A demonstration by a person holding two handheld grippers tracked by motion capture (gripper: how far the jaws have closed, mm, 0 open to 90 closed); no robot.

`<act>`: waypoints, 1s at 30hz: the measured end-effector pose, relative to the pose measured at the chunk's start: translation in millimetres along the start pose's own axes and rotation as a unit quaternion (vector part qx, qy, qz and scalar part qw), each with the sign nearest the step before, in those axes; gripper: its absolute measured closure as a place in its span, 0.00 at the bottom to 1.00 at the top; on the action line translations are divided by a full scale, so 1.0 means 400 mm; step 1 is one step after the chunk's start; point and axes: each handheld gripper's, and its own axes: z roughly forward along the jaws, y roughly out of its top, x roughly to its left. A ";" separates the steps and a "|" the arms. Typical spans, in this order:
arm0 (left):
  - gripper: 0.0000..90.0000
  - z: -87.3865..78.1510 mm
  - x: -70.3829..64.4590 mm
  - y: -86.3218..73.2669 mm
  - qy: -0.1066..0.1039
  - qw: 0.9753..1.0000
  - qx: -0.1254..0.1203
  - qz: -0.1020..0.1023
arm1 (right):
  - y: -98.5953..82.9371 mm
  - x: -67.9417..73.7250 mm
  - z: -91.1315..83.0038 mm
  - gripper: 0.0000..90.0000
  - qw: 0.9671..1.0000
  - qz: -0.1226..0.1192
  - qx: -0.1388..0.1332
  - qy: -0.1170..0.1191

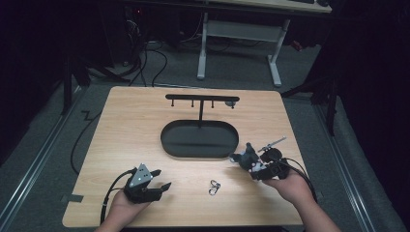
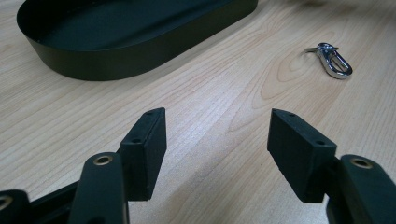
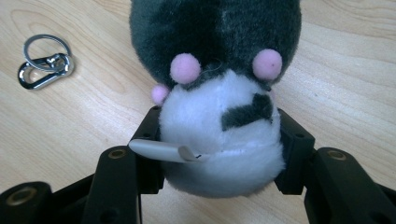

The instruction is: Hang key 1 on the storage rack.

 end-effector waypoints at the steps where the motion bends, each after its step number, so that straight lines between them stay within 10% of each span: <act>1: 0.42 0.000 0.000 0.000 0.000 1.000 0.000 0.000 | 0.000 0.000 -0.004 0.53 1.000 0.002 0.000 0.002; 30: 0.43 -0.002 0.000 -0.001 0.000 1.000 -0.002 0.002 | 0.074 0.006 -0.084 0.53 0.999 0.008 -0.042 0.010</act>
